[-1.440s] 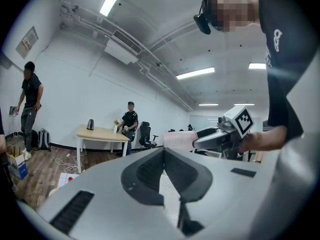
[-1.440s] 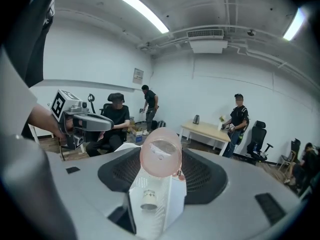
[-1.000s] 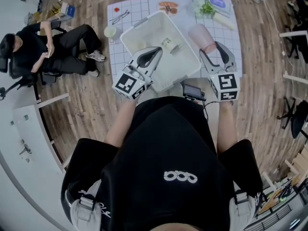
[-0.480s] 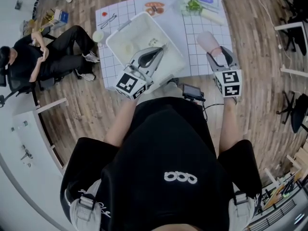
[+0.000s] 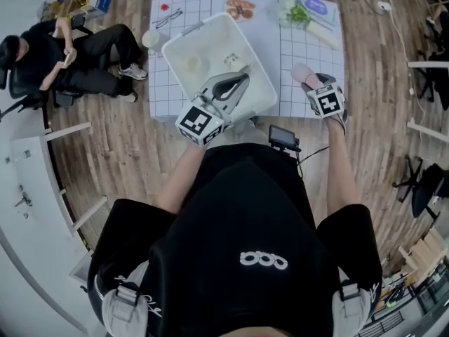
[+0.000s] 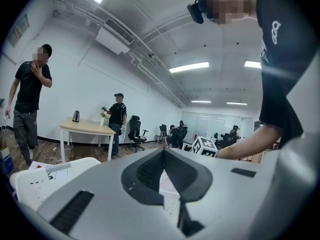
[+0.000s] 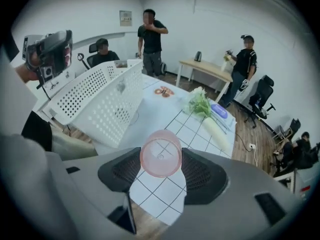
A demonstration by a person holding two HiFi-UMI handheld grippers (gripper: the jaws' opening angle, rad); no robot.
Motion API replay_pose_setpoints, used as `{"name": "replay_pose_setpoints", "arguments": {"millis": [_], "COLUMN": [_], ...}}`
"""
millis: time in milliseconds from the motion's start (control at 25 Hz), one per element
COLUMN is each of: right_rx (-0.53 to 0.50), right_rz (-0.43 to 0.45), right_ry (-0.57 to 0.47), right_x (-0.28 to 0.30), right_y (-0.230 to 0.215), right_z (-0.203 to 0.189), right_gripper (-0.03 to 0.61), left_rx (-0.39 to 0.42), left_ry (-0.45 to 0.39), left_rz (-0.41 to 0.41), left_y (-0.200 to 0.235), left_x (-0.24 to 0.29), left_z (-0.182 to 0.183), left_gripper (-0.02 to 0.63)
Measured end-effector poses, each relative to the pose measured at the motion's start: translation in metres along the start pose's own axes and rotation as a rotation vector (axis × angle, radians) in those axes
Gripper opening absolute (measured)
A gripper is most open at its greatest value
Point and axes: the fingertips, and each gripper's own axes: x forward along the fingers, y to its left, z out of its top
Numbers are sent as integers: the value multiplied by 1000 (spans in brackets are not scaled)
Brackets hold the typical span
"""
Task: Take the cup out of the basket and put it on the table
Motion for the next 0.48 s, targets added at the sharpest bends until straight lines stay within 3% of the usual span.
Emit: {"name": "replay_pose_setpoints", "arguments": {"millis": [240, 360, 400, 480], "right_rx": [-37, -45, -69, -152], "right_rz": [127, 231, 218, 86], "right_ry": [232, 250, 257, 318], "right_x": [59, 81, 85, 86], "right_y": [6, 21, 16, -16], "right_z": [-17, -6, -2, -4], "right_gripper": [261, 261, 261, 261], "left_rx": [-10, -11, -13, -24], "left_ry": [-4, -12, -15, -21], "left_rz": [53, 91, 104, 125], "left_y": [4, 10, 13, 14], "left_x": [-6, -10, -11, -12], "left_z": [-8, -10, -11, -16], "left_gripper": [6, 6, 6, 6]}}
